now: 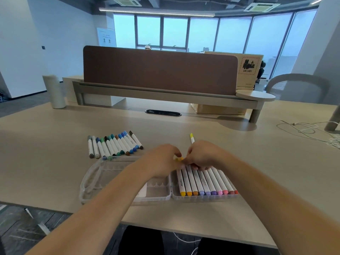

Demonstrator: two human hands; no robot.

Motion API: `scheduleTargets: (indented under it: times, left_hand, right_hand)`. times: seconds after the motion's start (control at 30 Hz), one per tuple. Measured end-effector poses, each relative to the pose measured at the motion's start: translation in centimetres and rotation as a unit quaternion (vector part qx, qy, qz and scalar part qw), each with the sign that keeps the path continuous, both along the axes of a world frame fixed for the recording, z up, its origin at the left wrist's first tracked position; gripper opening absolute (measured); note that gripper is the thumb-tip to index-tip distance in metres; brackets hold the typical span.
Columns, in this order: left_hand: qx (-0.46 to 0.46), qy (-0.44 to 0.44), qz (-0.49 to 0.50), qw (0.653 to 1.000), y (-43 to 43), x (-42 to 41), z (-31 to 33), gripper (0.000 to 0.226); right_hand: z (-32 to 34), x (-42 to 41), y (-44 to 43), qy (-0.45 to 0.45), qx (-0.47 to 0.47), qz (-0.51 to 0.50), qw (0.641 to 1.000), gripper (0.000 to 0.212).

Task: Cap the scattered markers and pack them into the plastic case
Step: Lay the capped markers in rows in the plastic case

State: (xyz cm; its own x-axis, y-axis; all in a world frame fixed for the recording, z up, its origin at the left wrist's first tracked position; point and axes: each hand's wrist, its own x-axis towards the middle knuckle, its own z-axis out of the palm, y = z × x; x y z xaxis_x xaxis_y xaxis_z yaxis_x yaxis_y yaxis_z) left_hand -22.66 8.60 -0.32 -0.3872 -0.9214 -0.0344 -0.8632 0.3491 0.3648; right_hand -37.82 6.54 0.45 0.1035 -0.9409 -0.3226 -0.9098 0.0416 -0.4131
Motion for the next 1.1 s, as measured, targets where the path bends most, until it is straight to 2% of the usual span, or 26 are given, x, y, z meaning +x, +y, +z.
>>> scheduleTargets:
  times: [0.1, 0.2, 0.3, 0.43, 0.63, 0.73, 0.87, 1.1]
  left_hand:
    - [-0.007, 0.057, 0.016, 0.998, -1.7, -0.9, 0.4, 0.04]
    - [-0.002, 0.064, 0.014, 0.998, -3.7, -2.0, 0.6, 0.037]
    - [0.007, 0.067, 0.016, 0.998, -5.7, -2.8, 0.5, 0.038]
    - [-0.001, 0.059, 0.013, 0.998, -6.9, -2.8, 0.3, 0.039]
    - [0.005, 0.072, 0.017, 0.997, -7.3, -1.5, -0.5, 0.038]
    - [0.006, 0.075, 0.029, 0.997, -6.7, -0.6, -0.7, 0.04]
    - [0.003, 0.086, 0.05, 0.995, -5.0, 0.5, -0.6, 0.045]
    - [0.001, 0.054, 0.043, 0.998, -1.0, 1.8, -0.4, 0.048]
  right_hand:
    - [-0.4, -1.1, -1.9, -0.013, -0.053, -0.043, 0.998, 0.031]
    - [-0.8, -1.9, -4.4, 0.037, -0.123, -0.078, 0.989, 0.028]
    - [-1.0, -2.5, -6.9, 0.073, -0.131, -0.112, 0.982, 0.029]
    - [-1.7, -2.7, -8.7, 0.068, -0.151, -0.138, 0.977, 0.021]
    - [-2.8, -2.0, -9.3, 0.097, -0.138, -0.146, 0.975, 0.016]
    - [-1.7, -0.9, -8.6, 0.069, -0.127, -0.125, 0.982, 0.018]
    - [0.5, 0.9, -5.0, 0.03, -0.072, -0.074, 0.994, 0.029]
    - [2.1, 2.6, 2.0, 0.035, 0.05, 0.018, 0.998, 0.041]
